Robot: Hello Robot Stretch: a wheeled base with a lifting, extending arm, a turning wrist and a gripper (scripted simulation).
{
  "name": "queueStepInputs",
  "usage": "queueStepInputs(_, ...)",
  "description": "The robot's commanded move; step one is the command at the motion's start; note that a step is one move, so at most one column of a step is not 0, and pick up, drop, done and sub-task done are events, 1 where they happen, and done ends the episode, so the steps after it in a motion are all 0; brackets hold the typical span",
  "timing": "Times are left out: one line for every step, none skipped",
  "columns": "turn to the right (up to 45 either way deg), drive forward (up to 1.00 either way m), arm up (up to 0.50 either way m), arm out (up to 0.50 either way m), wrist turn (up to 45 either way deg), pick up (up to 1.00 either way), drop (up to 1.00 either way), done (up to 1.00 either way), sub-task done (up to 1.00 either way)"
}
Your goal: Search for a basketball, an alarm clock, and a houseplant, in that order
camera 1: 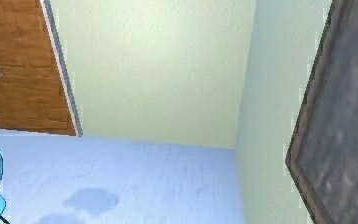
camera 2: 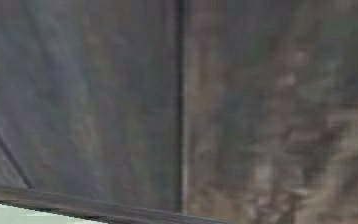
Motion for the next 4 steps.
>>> queueStepInputs(0.0, 0.05, 0.00, 0.00, 0.0, 0.00, 0.00, 0.00, 0.00)
queueStepInputs(-24.0, 0.00, 0.00, 0.00, 0.0, 0.00, 0.00, 0.00, 0.00)
queueStepInputs(0.0, 0.50, 0.00, 0.00, 0.0, 0.00, 0.00, 0.00, 0.00)
queueStepInputs(-18.0, 0.00, 0.00, 0.00, 0.0, 0.00, 0.00, 0.00, 0.00)
